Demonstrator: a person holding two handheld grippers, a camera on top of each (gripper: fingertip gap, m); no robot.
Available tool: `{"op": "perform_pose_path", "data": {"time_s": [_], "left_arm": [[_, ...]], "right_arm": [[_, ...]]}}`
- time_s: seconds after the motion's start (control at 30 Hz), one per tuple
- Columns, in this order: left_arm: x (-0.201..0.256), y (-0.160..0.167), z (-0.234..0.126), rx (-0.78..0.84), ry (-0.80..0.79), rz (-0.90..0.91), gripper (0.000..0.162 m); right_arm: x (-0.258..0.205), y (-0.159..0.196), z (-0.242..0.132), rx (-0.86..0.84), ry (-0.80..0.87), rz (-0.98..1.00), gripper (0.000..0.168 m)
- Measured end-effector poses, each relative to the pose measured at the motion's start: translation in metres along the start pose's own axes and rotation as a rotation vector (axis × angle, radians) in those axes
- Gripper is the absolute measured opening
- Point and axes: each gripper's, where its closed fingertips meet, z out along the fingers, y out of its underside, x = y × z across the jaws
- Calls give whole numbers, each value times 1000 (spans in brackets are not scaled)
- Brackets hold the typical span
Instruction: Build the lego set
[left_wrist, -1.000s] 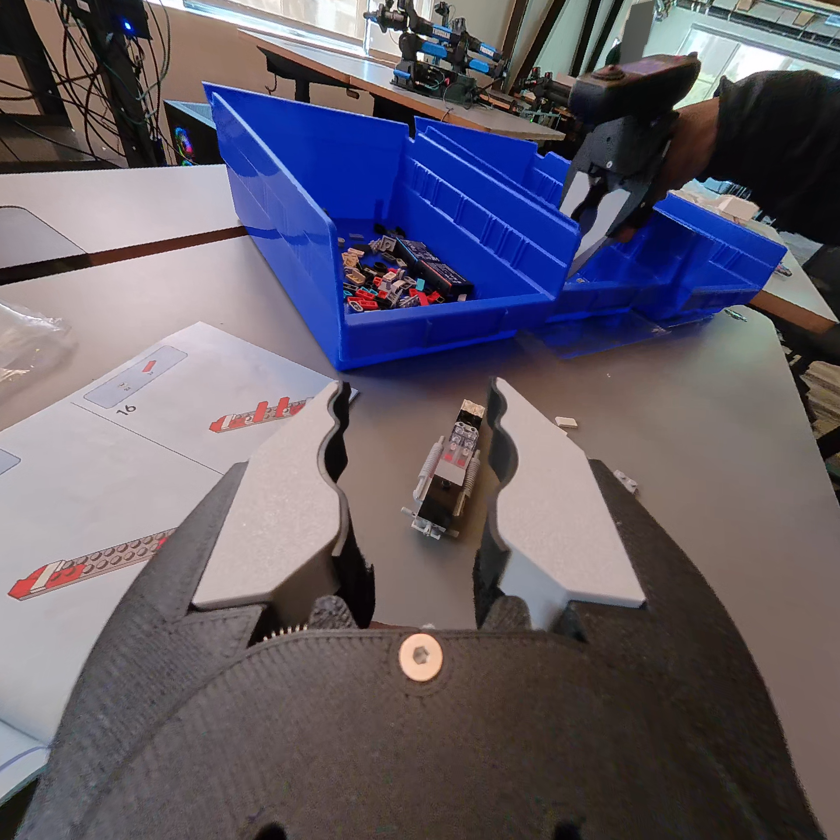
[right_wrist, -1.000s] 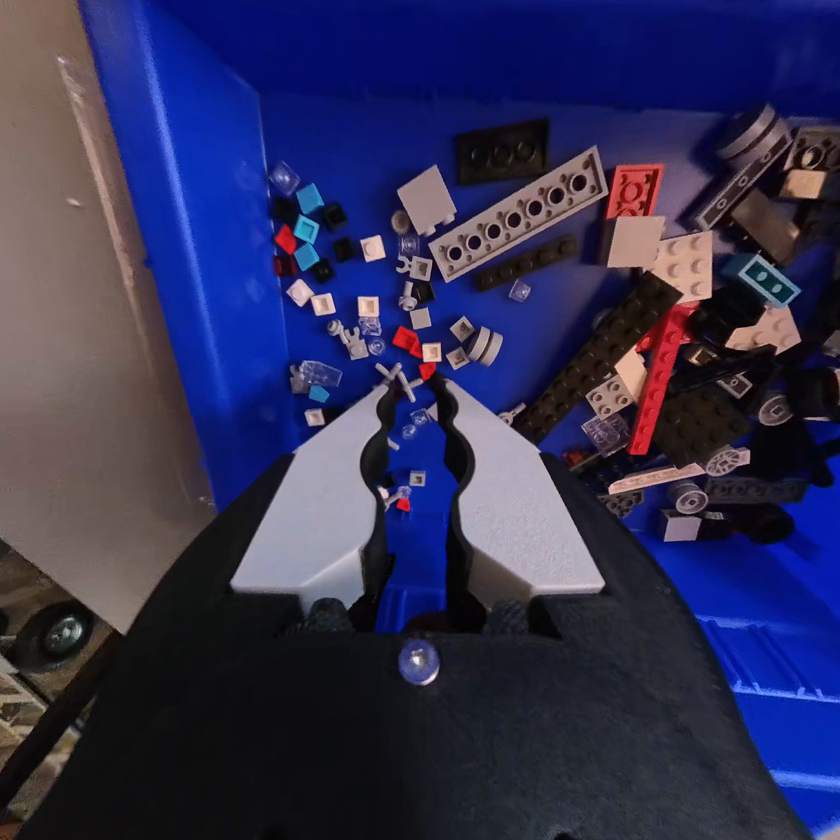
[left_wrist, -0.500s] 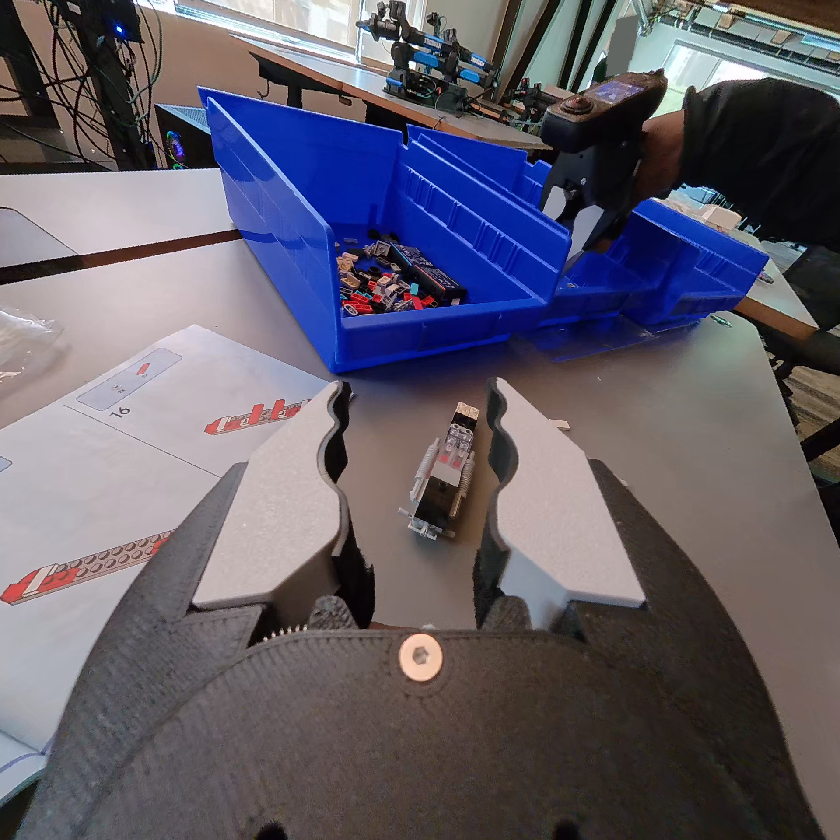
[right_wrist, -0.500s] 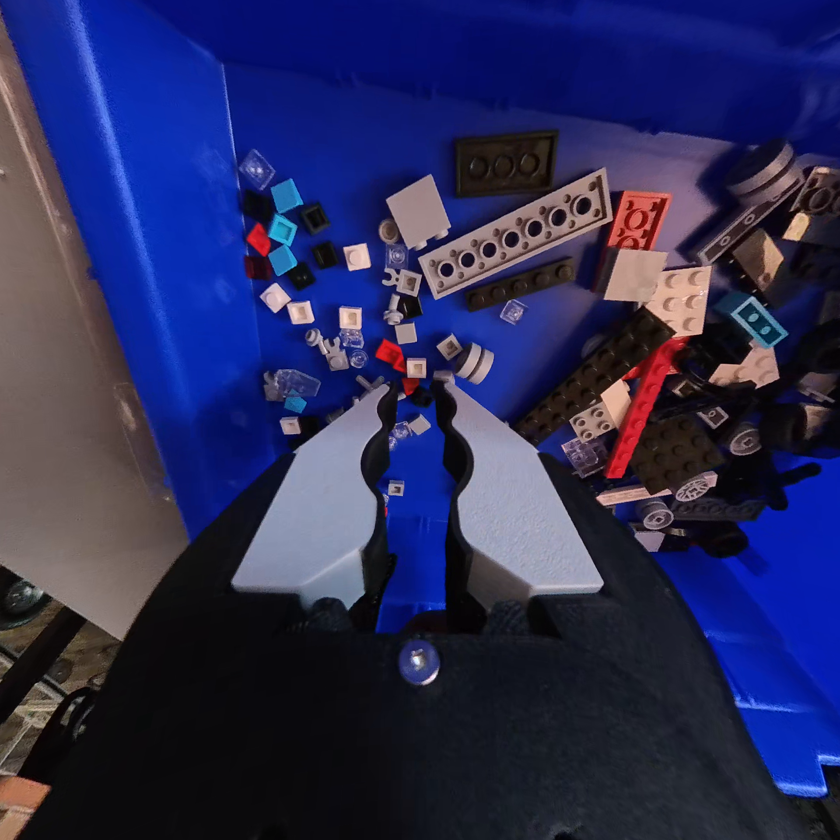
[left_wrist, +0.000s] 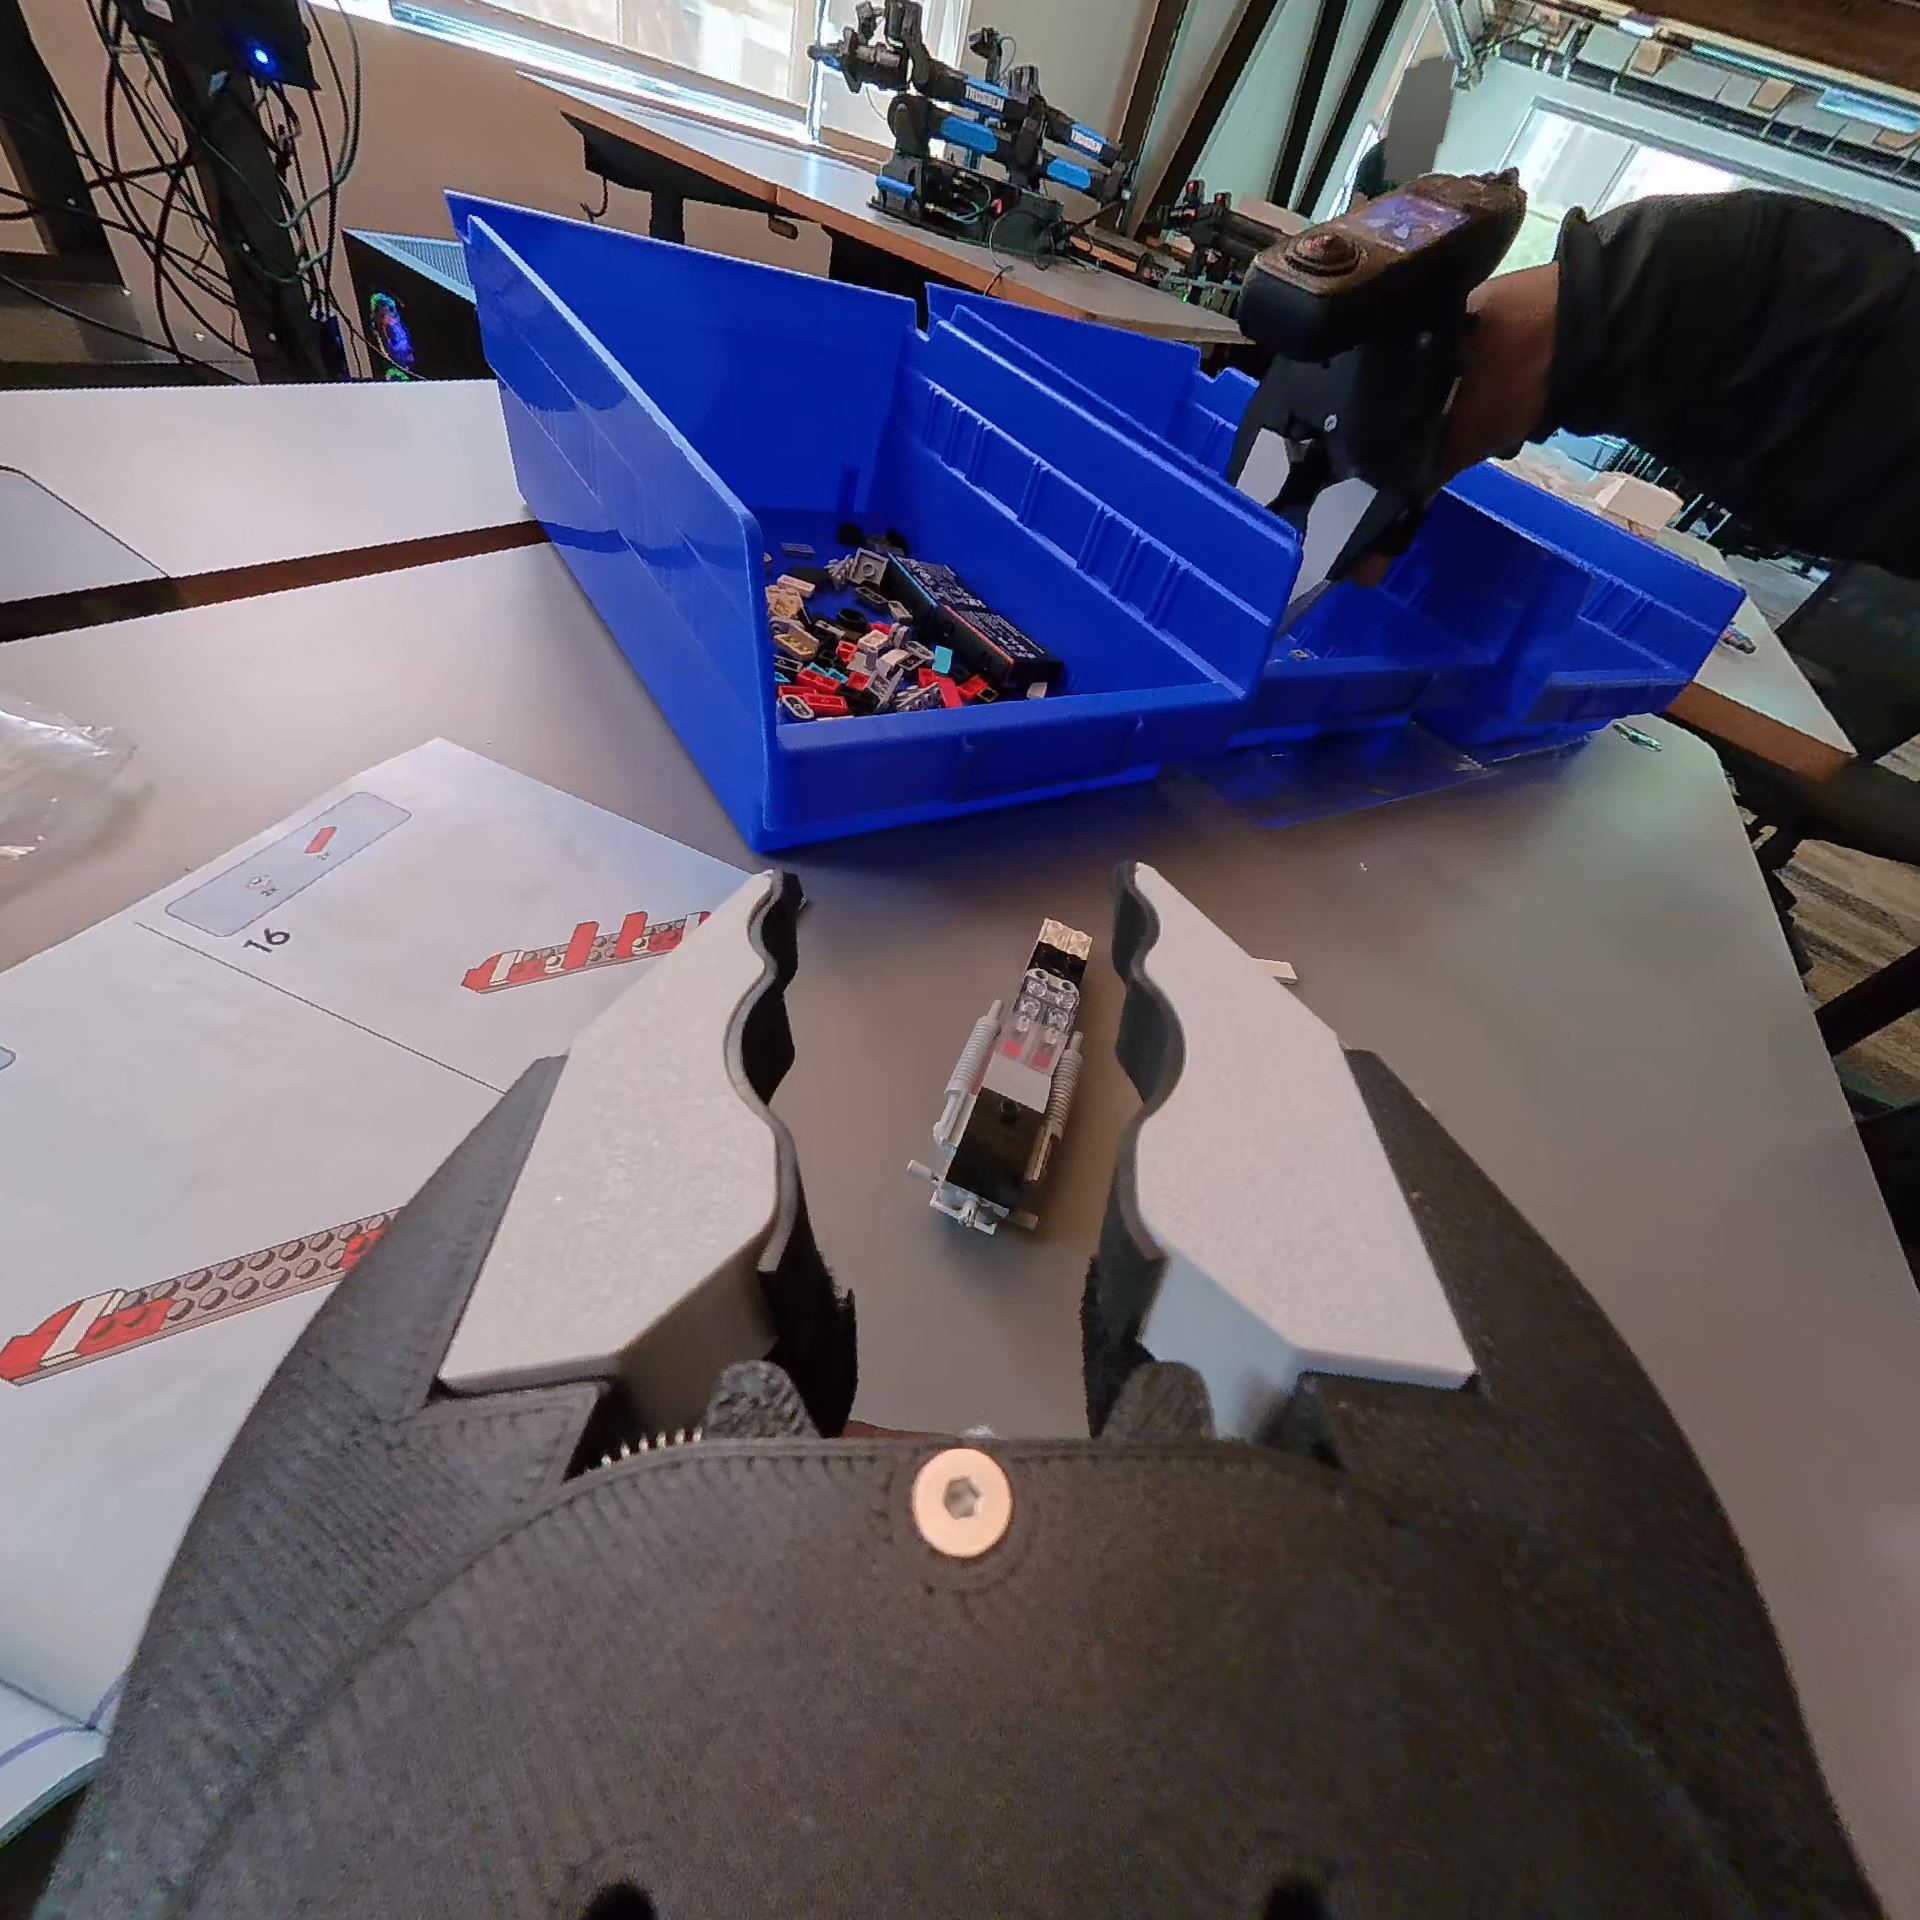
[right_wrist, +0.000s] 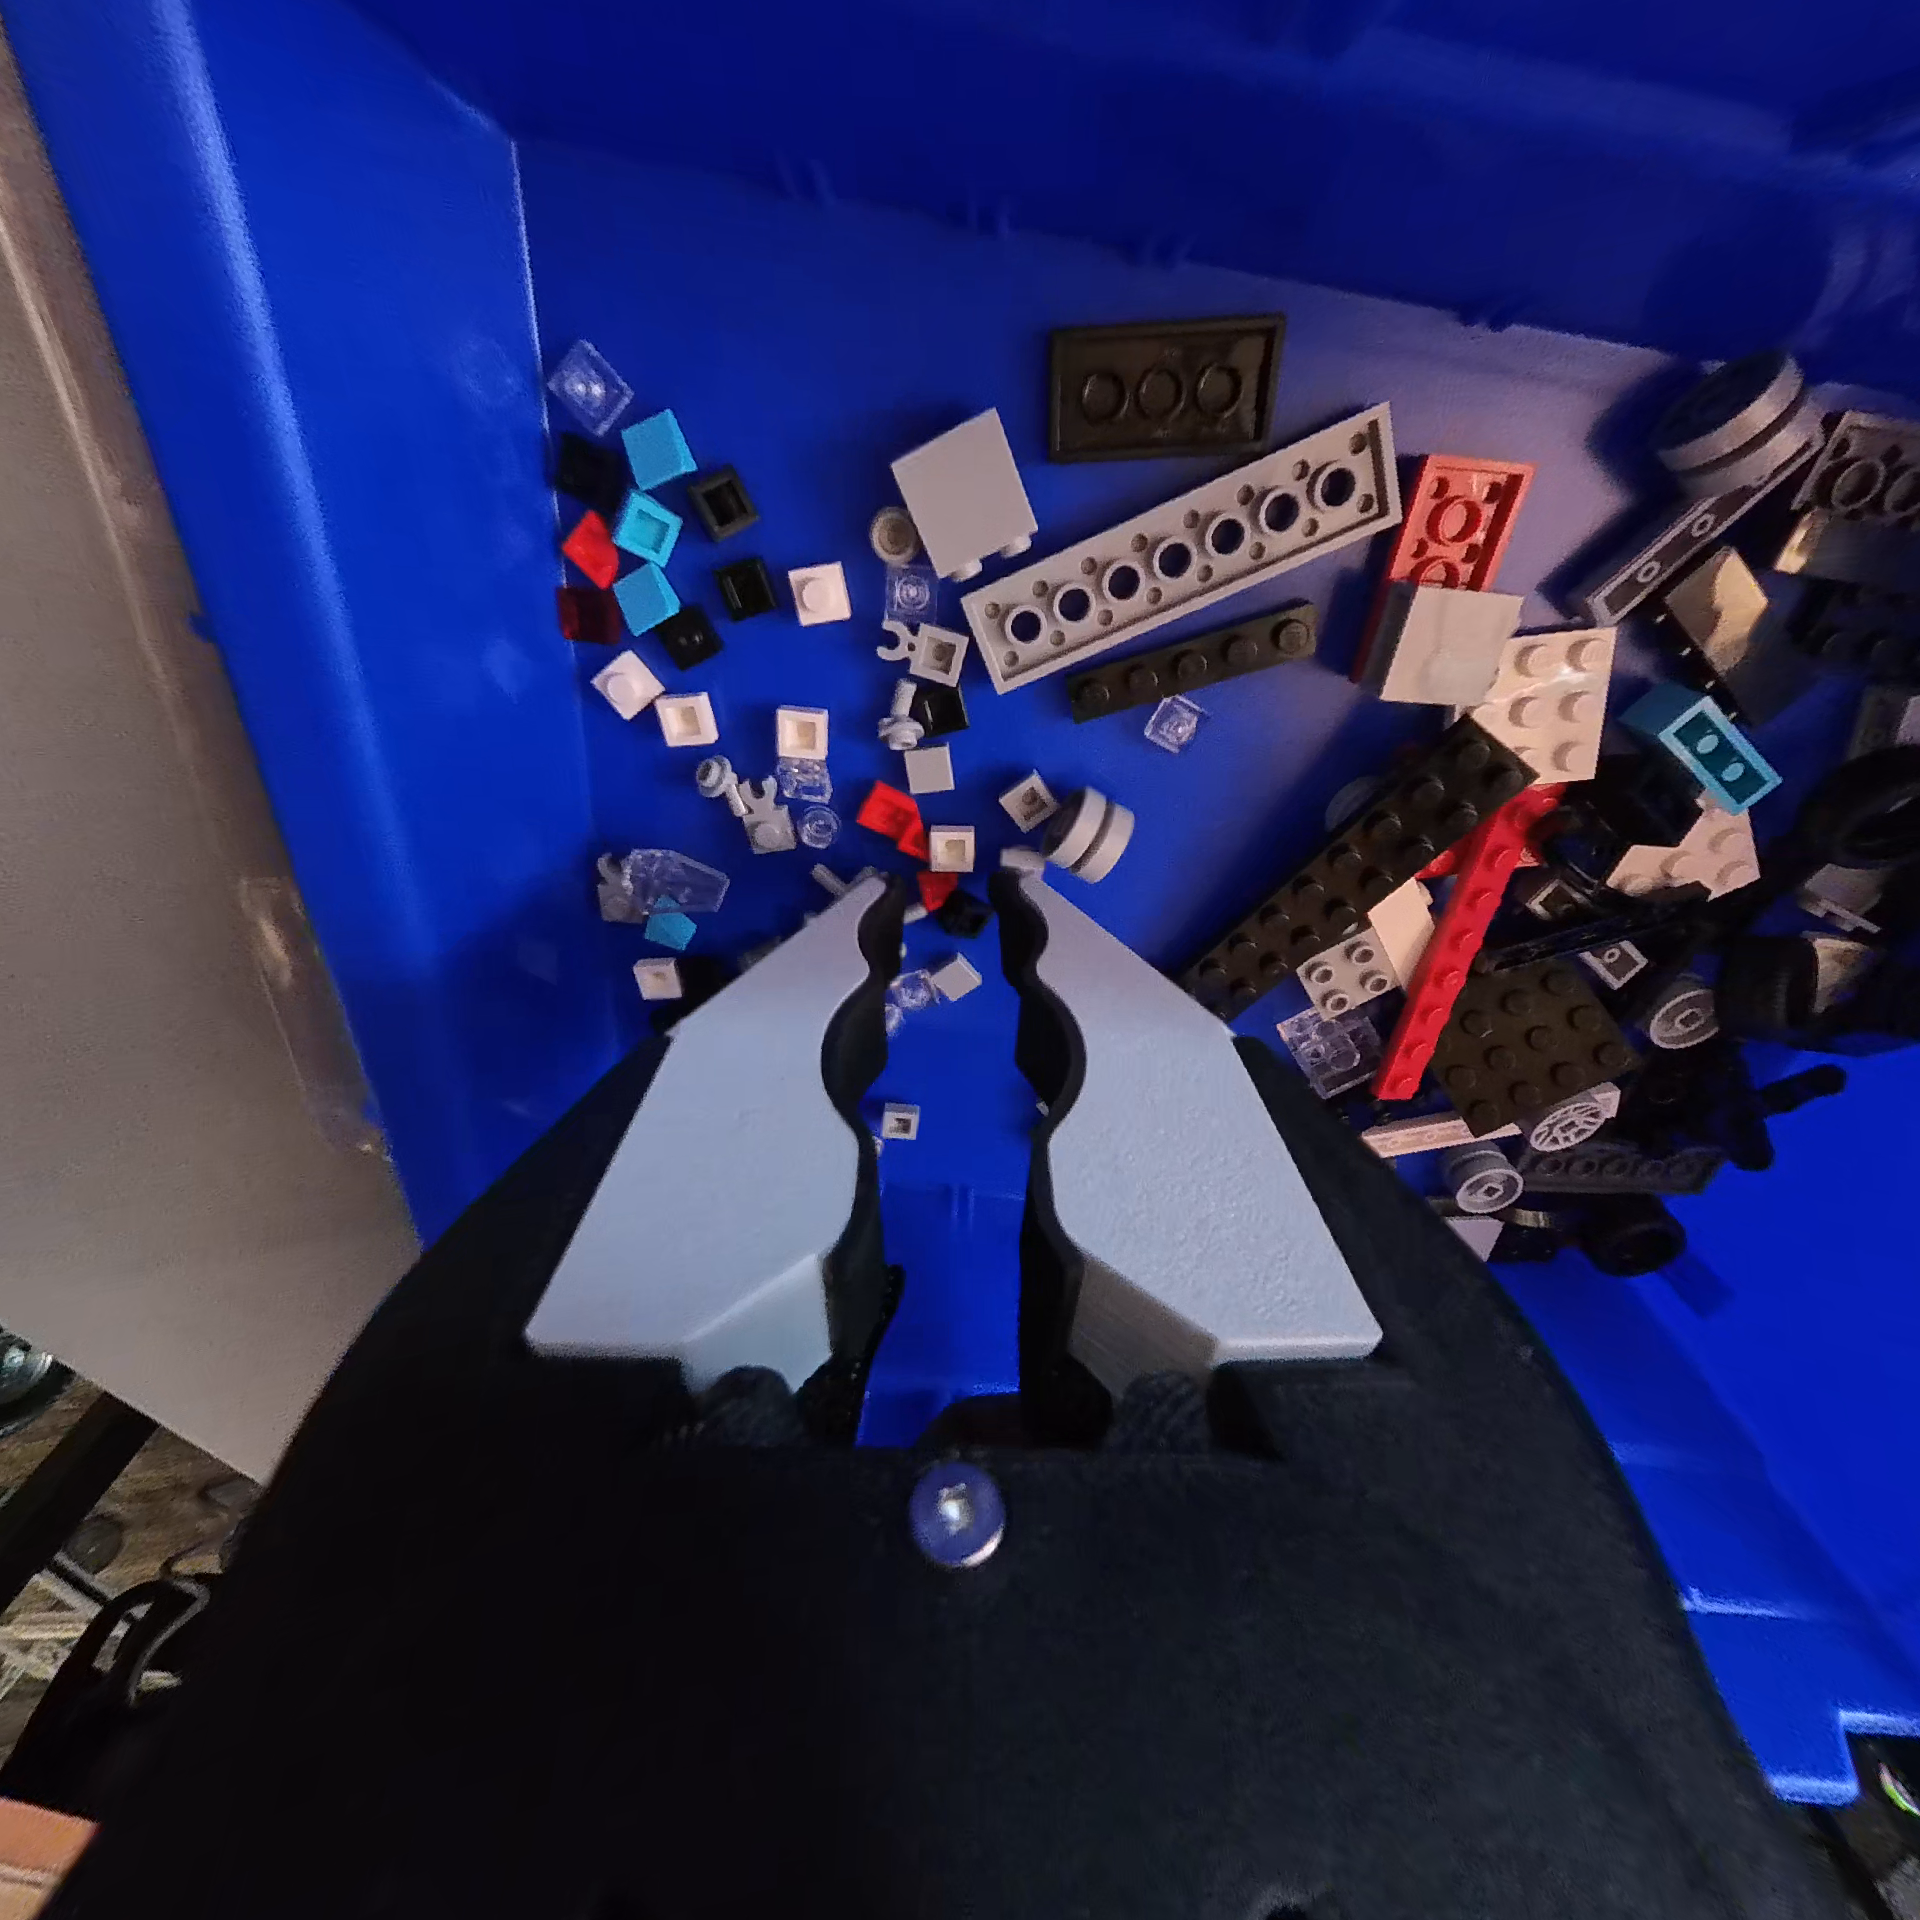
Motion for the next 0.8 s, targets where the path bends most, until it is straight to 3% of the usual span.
{"op": "perform_pose_path", "data": {"time_s": [0.8], "left_arm": [[4, -1, -6, 17, 16, -5, 62]], "right_arm": [[13, -2, -9, 2, 208, -11, 1]]}}
